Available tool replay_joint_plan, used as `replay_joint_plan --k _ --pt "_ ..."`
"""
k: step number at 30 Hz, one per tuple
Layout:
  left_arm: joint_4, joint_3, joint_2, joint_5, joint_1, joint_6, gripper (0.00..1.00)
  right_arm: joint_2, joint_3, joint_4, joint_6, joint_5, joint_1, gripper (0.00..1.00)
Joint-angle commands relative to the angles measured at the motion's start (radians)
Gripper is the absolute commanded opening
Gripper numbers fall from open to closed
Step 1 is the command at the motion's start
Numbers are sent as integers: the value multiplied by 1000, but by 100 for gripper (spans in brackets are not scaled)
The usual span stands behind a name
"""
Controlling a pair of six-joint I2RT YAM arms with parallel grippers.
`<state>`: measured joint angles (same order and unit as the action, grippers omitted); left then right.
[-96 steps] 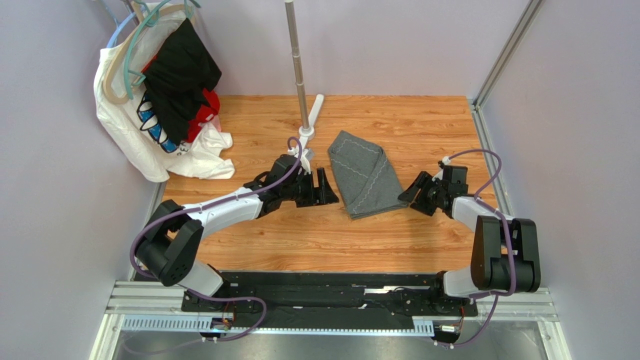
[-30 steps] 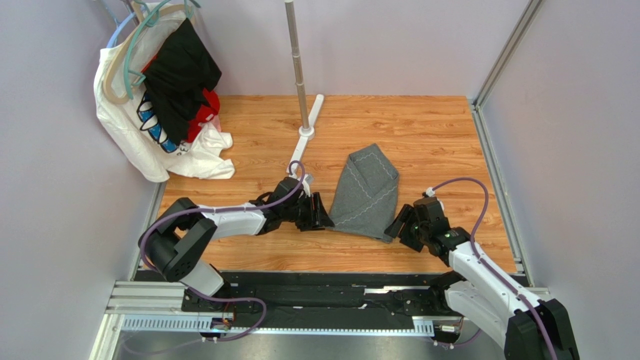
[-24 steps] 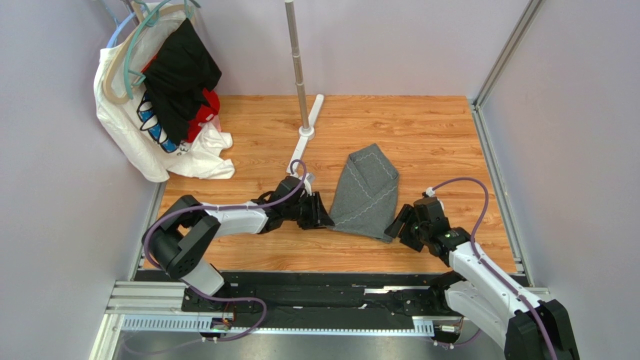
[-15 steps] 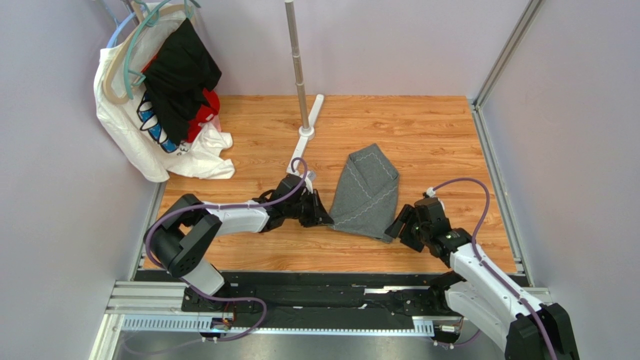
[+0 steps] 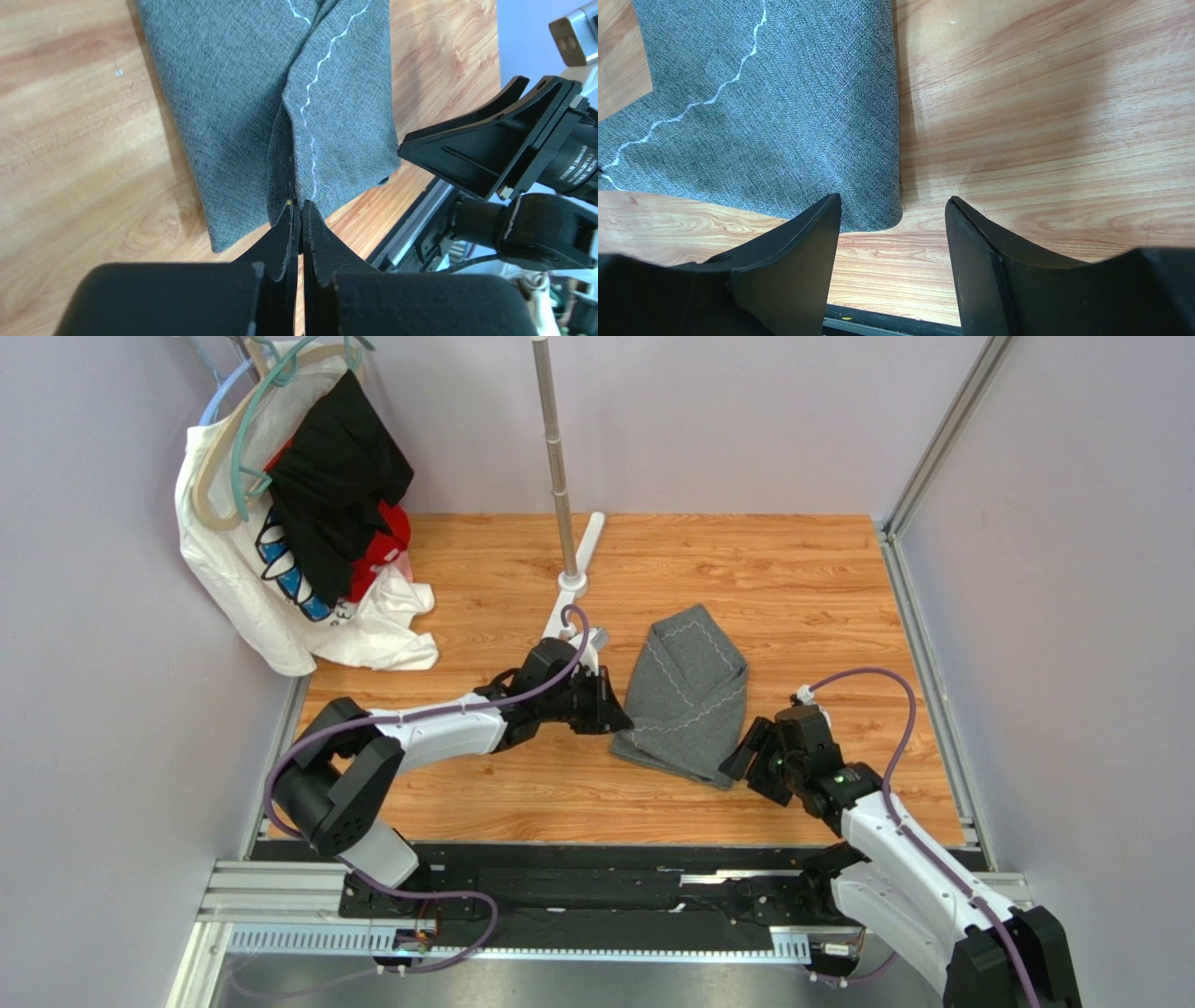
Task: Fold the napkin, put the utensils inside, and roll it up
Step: Roll the napkin with the utensil
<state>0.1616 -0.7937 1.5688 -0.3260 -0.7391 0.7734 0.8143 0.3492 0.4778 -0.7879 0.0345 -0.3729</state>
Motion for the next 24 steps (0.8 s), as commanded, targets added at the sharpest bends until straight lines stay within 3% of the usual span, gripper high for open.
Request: replay_joint_plan --k 1,7,19,24 --pt "-10 -39 -13 10 -3 -152 0 -15 36 4 13 -15 -6 61" --pt "6 -15 16 28 -3 -244 0 -27 31 5 10 -15 -6 60" --pt "127 70 46 39 -3 -266 1 -24 28 -8 12 15 -6 61" --pt "125 86 45 60 -3 -229 16 3 5 -51 -4 54 -6 61"
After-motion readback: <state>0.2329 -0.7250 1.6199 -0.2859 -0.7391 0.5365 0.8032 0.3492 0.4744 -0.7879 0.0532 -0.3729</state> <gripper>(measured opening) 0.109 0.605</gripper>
